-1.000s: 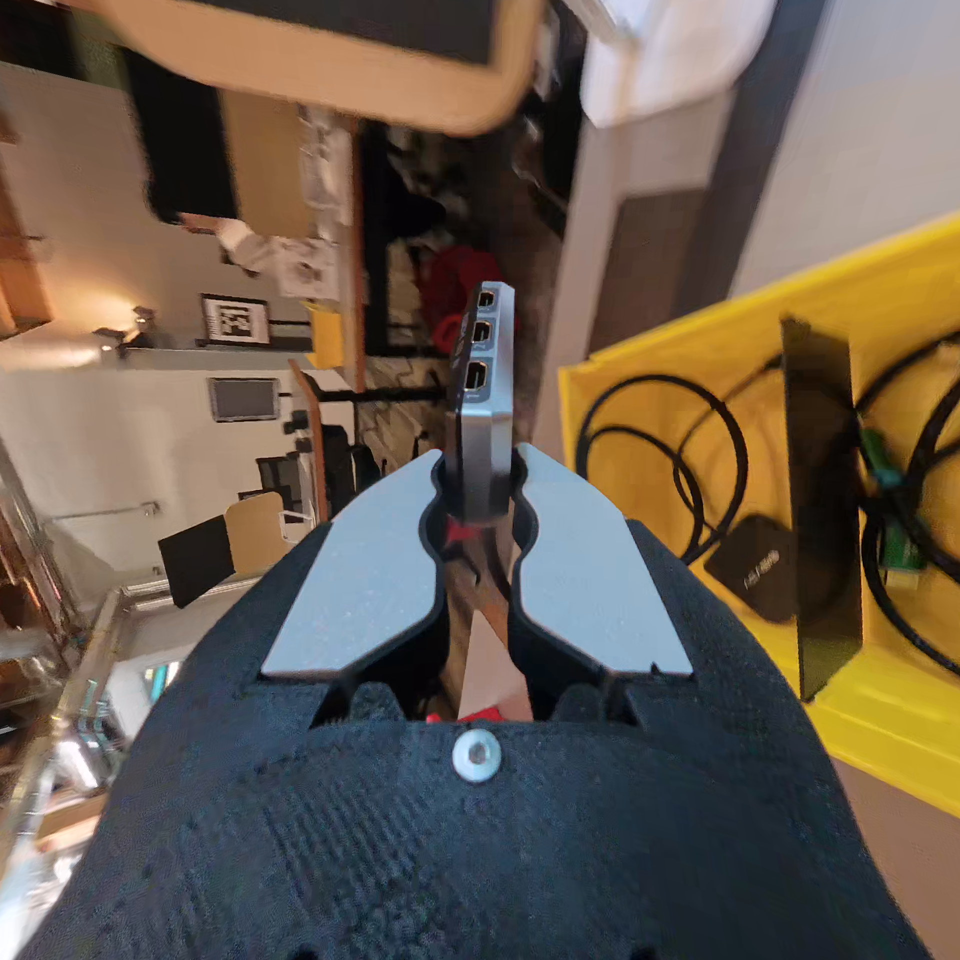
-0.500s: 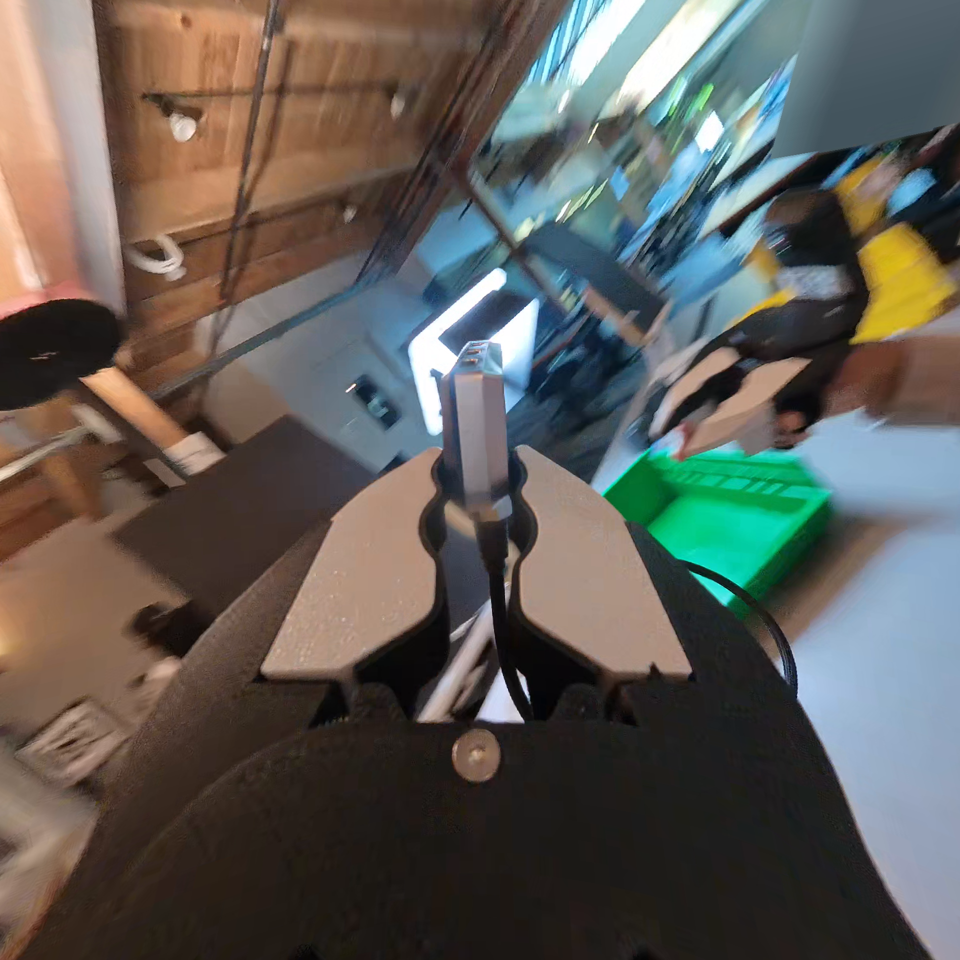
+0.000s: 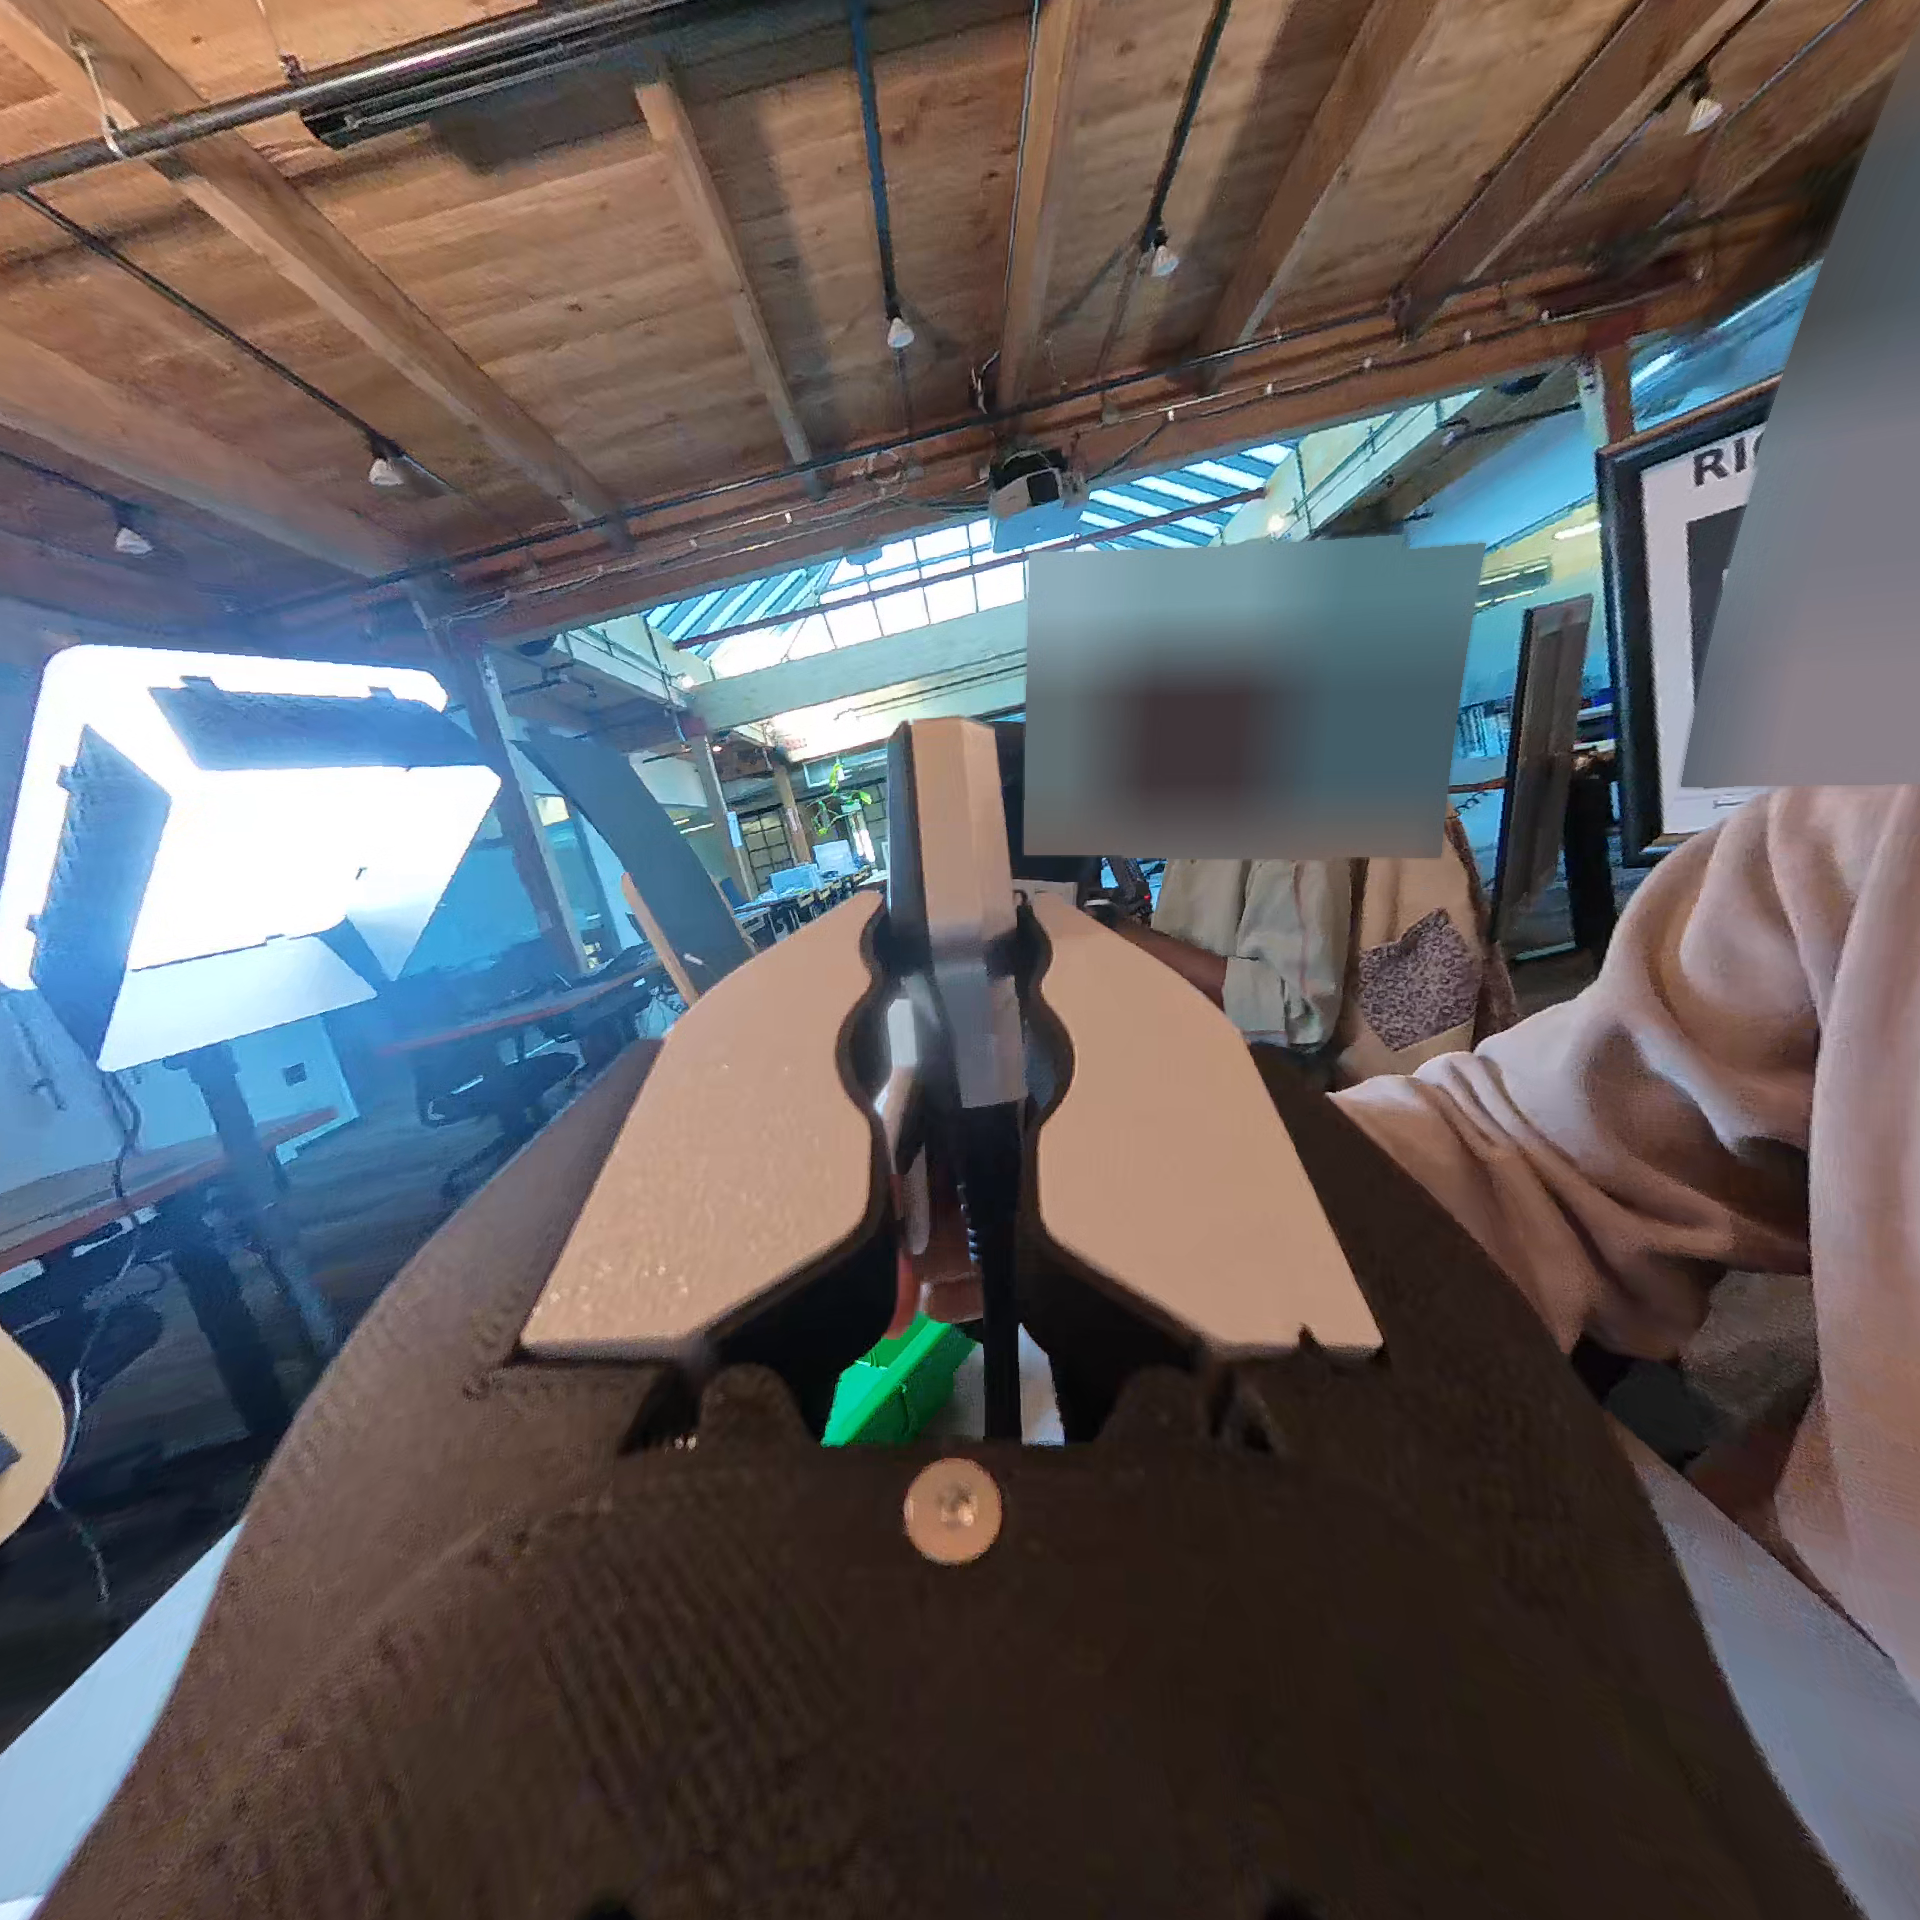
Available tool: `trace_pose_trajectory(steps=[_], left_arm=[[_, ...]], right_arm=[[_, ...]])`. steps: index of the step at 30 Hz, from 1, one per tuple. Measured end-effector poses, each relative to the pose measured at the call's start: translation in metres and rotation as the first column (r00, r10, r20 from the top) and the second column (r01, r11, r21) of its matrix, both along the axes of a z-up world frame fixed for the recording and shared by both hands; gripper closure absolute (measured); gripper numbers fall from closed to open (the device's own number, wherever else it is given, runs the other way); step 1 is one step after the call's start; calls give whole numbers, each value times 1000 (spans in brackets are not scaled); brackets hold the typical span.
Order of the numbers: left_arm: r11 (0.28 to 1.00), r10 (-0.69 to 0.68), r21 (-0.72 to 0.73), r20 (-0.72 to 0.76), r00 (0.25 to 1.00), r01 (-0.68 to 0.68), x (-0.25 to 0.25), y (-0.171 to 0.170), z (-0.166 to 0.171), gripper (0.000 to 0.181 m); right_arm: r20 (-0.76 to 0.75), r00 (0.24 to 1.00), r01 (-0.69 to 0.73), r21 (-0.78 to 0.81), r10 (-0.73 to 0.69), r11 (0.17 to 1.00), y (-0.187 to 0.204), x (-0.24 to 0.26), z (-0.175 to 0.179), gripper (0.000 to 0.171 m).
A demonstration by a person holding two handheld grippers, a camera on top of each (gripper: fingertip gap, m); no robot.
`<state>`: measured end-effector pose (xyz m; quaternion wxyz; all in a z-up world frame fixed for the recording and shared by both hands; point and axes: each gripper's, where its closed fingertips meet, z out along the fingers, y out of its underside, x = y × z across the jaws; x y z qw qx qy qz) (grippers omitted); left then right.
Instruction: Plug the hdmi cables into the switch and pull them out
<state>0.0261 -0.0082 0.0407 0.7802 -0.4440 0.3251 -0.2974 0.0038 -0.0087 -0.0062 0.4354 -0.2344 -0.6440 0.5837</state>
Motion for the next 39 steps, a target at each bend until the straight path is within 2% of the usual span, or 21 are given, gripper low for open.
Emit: trace_pose_trajectory(steps=[2, 5, 8, 10, 14, 16, 17, 19, 20, 21, 24, 25, 27, 29, 32, 33, 34, 36, 37, 39], left_arm=[[1000, 7, -26, -28, 1000, -8, -5, 2, -4, 160], [994, 37, -97, -126, 991, -49, -12, 9, -16, 158], [959, 175, -158, -316, 932, -234, -27, 23, -37, 151], [917, 249, -167, -466, 849, -362, -34, 27, -49, 136], [839, 428, 66, -692, 581, -540, -35, 27, -57, 129], [835, 426, 131, -769, 476, -534, -24, 28, -71, 129], [852, 381, 123, -812, 441, -509, -16, 27, -84, 130], [891, 295, 112, -880, 372, -440, -5, 24, -111, 146], [899, 288, 116, -883, 372, -421, -4, 24, -114, 147], [912, 258, 81, -876, 408, -402, -3, 21, -114, 149], [961, 215, 51, -756, 618, -272, 3, 5, -87, 156], [967, 212, 57, -716, 665, -247, 3, 0, -76, 157], [969, 231, 96, -671, 705, -227, 1, -8, -59, 157], [973, 230, 119, -629, 743, -200, 1, -16, -47, 157], [974, 227, 147, -559, 797, -175, 0, -25, -31, 157], [974, 222, 152, -534, 816, -166, 0, -27, -26, 157], [975, 213, 159, -503, 838, -153, 0, -29, -21, 157], [980, 191, 150, -486, 853, -134, -1, -31, -20, 158], [979, 200, 143, -512, 836, -147, -3, -28, -25, 158], [963, 268, 145, -591, 761, -227, -12, -13, -42, 157]], right_arm=[[22, 1000, 15, 0, -15, 1000, 3, -2, -2, 149], [66, 992, 103, 102, -110, 989, 14, -2, -7, 150], [145, 956, 215, 253, -256, 943, 35, 2, -17, 150], [185, 904, 291, 391, -385, 873, 52, 8, -26, 150], [270, 785, 278, 651, -557, 707, 65, 20, -60, 150], [307, 756, 214, 719, -578, 661, 54, 18, -78, 150], [326, 758, 180, 728, -565, 661, 45, 15, -84, 150], [368, 759, 128, 724, -537, 677, 32, 13, -92, 150], [364, 765, 119, 731, -532, 672, 33, 12, -94, 150], [369, 793, 105, 701, -485, 705, 29, 12, -92, 150], [327, 908, 76, 487, -262, 870, 9, 16, -58, 151], [278, 937, 73, 432, -210, 899, 6, 19, -44, 154], [189, 973, 58, 348, -131, 936, 4, 25, -22, 151], [172, 981, 40, 287, -93, 957, 7, 31, -14, 142], [291, 957, -63, 225, -5, 972, 8, 41, -30, 114], [321, 947, -87, 203, 18, 975, 7, 43, -35, 114], [307, 952, -61, 210, -6, 976, 11, 38, -36, 119], [206, 975, 30, 273, -89, 962, 17, 28, -29, 150], [151, 985, 44, 281, -89, 959, 15, 27, -21, 169], [91, 992, 64, 275, -92, 959, 12, 31, -5, 171]])
